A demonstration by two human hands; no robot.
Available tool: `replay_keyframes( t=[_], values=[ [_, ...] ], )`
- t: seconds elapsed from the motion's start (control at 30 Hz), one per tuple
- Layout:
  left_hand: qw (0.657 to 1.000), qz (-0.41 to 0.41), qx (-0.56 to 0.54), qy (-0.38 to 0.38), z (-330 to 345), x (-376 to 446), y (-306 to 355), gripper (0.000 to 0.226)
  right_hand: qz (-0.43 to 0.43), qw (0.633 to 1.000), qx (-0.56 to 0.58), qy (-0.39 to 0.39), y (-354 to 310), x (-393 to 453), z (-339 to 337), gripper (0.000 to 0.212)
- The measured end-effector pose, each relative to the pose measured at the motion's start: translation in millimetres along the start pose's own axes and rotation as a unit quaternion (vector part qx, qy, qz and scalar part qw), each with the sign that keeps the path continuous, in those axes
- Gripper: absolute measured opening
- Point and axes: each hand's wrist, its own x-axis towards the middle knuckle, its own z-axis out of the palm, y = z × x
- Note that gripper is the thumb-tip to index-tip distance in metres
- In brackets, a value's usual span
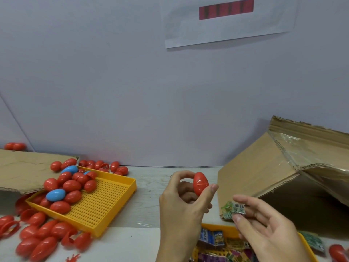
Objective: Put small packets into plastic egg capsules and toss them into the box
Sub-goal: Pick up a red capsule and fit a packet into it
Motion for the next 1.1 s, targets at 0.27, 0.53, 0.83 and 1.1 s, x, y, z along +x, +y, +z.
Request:
replay_keyframes(
  t=[0.27, 0.53, 0.83, 1.1],
  values=[
    [0.998, -0.012, -0.057, -0.015, -0.2, 0.5, 4.1, 0.045, 0.003, 1.000, -0.006, -0.007, -1.3, 0.8, -1.0, 0.033],
    [0.987, -0.085, -0.125, -0.050, 0.0, 1.7, 3.8, 0.037, -0.002, 1.000, -0.006, -0.002, -0.5, -0.2, 0.1, 0.032],
    [0.905, -0.211, -0.366, -0.050, -3.6, 3.1, 8.3, 0.046, -0.003, 1.000, -0.005, 0.000, -0.1, 0.8, -0.8, 0.032],
    [0.889, -0.235, -0.390, -0.056, -6.8, 1.0, 11.1, 0.045, -0.004, 1.000, -0.005, -0.003, 0.0, 0.4, -0.5, 0.033]
  ],
)
